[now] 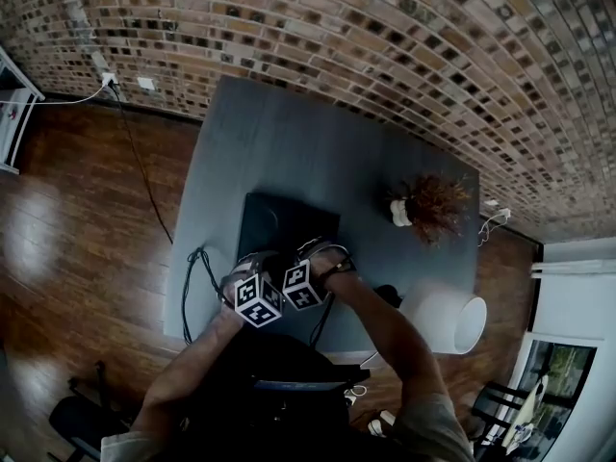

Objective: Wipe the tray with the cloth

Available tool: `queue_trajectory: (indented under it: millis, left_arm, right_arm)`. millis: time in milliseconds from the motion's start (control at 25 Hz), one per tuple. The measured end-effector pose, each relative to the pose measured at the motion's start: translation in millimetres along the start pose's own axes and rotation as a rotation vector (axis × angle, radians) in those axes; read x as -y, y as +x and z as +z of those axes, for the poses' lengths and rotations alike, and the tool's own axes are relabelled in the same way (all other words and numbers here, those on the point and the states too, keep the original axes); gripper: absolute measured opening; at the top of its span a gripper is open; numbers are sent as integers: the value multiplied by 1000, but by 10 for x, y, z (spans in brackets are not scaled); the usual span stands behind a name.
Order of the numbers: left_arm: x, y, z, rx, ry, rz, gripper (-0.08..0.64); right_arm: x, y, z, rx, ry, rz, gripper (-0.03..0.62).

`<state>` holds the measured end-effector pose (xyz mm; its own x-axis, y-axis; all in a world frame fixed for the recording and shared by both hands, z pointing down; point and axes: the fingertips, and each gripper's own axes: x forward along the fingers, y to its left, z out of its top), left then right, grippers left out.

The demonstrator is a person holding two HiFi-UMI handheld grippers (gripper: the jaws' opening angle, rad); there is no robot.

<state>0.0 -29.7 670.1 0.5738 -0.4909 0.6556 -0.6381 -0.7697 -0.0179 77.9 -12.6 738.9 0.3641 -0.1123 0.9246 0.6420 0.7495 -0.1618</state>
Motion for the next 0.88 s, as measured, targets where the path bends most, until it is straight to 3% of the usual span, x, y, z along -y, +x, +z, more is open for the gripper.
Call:
queue_trajectory:
  millis: [80, 160, 320, 440, 520, 640, 720, 800, 880]
  left_arm:
    - [-7, 19, -12, 3, 2, 0, 81]
    - [-13, 30, -11, 8, -3, 4, 81]
    - [-1, 26, -17, 3, -1, 0, 81]
    - [-7, 17, -19, -1, 2, -6, 81]
    - [-27, 21, -23, -1, 0, 1, 81]
    - [-37, 37, -33, 4, 0, 7, 81]
    - [-63, 50, -38, 7, 4, 7, 80]
    - [-67, 44, -41, 4, 7, 5, 81]
    - [-38, 52, -56, 4, 3, 4, 81]
  right_arm:
    - [391, 84, -351, -129, 100, -148, 140]
    - [689, 113, -633, -193, 226, -262, 140]
    - [974, 36, -821, -218, 375, -447, 141]
    - [1031, 52, -820, -235, 422, -518, 141]
    - [987, 123, -808, -233, 439, -464, 140]
    - [859, 156, -756, -197, 452, -246, 137]
    - [1003, 107, -814, -190, 473, -260, 140]
    - [974, 140, -772, -205, 386, -272, 144]
    - [634, 150, -542, -145, 235, -168, 144]
